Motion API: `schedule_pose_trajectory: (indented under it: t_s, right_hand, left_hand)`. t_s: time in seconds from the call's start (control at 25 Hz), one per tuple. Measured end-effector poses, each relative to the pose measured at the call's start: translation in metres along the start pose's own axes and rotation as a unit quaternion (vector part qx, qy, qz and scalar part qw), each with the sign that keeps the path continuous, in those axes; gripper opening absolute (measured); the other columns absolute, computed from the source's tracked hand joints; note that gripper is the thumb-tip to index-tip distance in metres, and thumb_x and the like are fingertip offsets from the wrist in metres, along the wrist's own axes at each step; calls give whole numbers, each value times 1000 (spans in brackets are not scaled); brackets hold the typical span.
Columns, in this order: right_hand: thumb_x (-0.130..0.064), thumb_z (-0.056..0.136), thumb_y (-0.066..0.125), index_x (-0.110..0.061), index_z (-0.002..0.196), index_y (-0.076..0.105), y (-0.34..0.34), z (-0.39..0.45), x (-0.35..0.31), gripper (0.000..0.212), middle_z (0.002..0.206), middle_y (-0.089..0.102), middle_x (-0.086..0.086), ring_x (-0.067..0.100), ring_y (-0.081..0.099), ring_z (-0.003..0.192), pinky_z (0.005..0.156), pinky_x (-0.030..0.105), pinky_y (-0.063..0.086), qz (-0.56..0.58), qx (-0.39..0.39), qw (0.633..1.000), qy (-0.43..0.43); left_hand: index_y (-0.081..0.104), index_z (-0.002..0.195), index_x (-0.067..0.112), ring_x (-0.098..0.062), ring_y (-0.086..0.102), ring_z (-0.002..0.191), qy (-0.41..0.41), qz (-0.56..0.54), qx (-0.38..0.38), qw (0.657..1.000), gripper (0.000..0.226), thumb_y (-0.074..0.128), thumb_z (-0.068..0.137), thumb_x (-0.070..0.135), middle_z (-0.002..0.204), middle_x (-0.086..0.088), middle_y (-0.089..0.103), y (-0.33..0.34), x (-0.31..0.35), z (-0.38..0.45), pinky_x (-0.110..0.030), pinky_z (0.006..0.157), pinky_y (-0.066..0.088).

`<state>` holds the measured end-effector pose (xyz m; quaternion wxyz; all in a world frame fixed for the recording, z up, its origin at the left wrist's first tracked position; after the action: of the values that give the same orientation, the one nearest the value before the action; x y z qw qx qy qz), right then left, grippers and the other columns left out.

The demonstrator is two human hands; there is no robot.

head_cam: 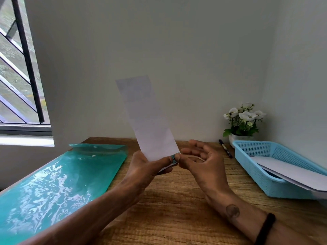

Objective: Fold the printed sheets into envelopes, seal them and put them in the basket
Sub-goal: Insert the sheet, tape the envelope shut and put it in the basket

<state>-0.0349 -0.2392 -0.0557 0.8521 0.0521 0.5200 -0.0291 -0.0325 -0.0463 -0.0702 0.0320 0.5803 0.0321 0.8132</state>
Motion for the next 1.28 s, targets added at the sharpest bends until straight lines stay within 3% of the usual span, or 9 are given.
schedule_pose_trajectory:
  t_s: [0.16, 0.36, 0.56, 0.68, 0.88, 1.12, 1.28]
  right_hand:
    - [-9, 72, 90, -8, 108, 74, 3, 3, 13, 40, 93, 82, 8, 21, 80, 87, 70, 30, 64, 88, -39, 991, 93]
    - [5, 79, 81, 2, 106, 71, 8, 7, 19, 29, 97, 80, 18, 26, 79, 90, 73, 32, 66, 175, -60, 969, 163]
    - [17, 82, 73, 2, 112, 68, 10, 6, 21, 33, 103, 79, 22, 31, 78, 99, 84, 41, 65, 179, -82, 967, 163]
    - [14, 77, 79, 1, 110, 71, 10, 7, 22, 37, 106, 79, 19, 30, 77, 102, 91, 46, 61, 159, -86, 972, 153]
    - [10, 75, 81, -1, 105, 72, 8, 7, 24, 33, 98, 80, 16, 28, 79, 95, 78, 38, 66, 132, -90, 978, 135]
    - [13, 84, 74, -2, 103, 75, 9, 7, 23, 25, 102, 80, 16, 30, 78, 98, 86, 44, 63, 132, -89, 976, 151]
    - [2, 82, 81, -6, 103, 76, 6, 8, 17, 23, 97, 81, 11, 26, 79, 92, 78, 40, 66, 74, -82, 987, 116]
  left_hand:
    - [67, 119, 16, -17, 78, 98, -29, 16, -12, 999, 60, 95, 67, 28, 100, 5, 79, 1, -2, 1, -28, 73, 64]
    - [70, 122, 4, -29, 77, 106, -61, 0, -4, 998, 62, 96, 68, 23, 114, -13, 77, -6, 1, 4, -40, 86, 65]
    - [66, 127, 2, -34, 74, 111, -79, -12, 1, 997, 58, 90, 74, 10, 123, -17, 73, -10, -2, 2, -49, 95, 62]
    - [65, 124, 9, -34, 72, 114, -80, -14, -5, 997, 56, 89, 74, 2, 123, -15, 71, -10, -5, 2, -50, 96, 61]
    - [65, 116, 17, -26, 73, 108, -75, -5, 5, 997, 61, 96, 64, 7, 116, -9, 74, -9, -10, 5, -40, 87, 65]
    - [62, 121, 15, -28, 70, 112, -75, 16, 10, 997, 61, 91, 70, 1, 120, -11, 70, -14, -8, 6, -41, 90, 65]
    - [56, 131, 19, -27, 70, 113, -65, 28, -3, 997, 57, 84, 82, 7, 125, -8, 68, -10, -3, 7, -39, 88, 64]
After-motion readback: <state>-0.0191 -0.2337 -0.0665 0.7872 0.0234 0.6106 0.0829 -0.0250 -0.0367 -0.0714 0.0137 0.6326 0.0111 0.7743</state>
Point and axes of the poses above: each hand's wrist, its own z-axis towards the middle knuckle, its own y-axis out of the palm, x = y × z, the point moved 8 cm from there along z, towards the middle knuckle
